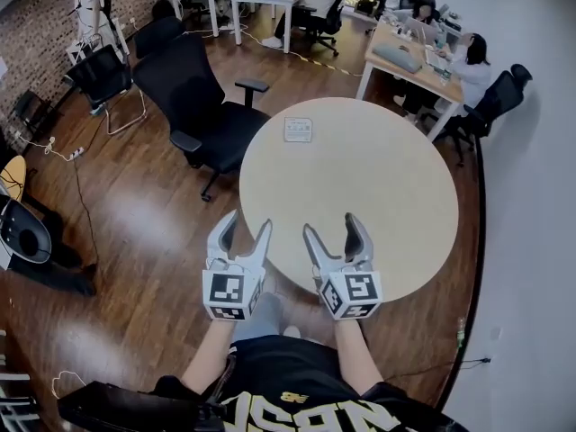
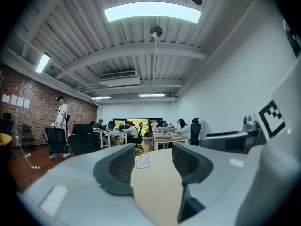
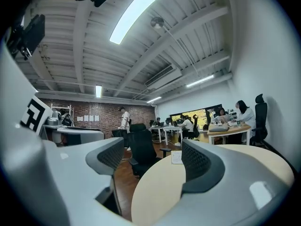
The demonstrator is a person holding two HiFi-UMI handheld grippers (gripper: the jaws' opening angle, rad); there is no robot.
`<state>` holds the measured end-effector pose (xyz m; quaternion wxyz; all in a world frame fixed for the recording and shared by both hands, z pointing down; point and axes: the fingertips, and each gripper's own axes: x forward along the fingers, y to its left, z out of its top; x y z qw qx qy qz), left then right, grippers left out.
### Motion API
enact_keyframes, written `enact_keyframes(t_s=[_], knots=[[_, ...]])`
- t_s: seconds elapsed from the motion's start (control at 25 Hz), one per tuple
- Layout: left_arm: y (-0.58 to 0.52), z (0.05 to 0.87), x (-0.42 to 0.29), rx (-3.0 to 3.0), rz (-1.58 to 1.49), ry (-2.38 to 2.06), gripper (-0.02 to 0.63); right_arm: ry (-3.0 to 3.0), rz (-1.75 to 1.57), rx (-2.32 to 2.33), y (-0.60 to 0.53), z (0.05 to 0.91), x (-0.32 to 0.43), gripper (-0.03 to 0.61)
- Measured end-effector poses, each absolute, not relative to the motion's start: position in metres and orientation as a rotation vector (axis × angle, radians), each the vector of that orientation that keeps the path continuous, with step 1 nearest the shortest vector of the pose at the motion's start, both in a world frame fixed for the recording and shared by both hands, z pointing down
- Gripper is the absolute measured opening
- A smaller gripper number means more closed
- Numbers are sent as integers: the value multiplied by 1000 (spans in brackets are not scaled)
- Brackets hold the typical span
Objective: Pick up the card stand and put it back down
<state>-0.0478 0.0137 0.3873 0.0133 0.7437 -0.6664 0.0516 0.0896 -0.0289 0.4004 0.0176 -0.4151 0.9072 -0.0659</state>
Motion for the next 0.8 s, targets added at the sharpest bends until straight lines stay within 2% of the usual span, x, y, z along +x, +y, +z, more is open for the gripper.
enact_keyframes(t_s=[0.4, 0.8], knots=[[-106, 399, -106, 2356, 104, -2007, 242, 2876, -157, -1336, -148, 402, 27, 379], [-195, 415, -138, 2437, 121, -1834, 244, 2873, -199, -1410, -225, 414, -1, 377]])
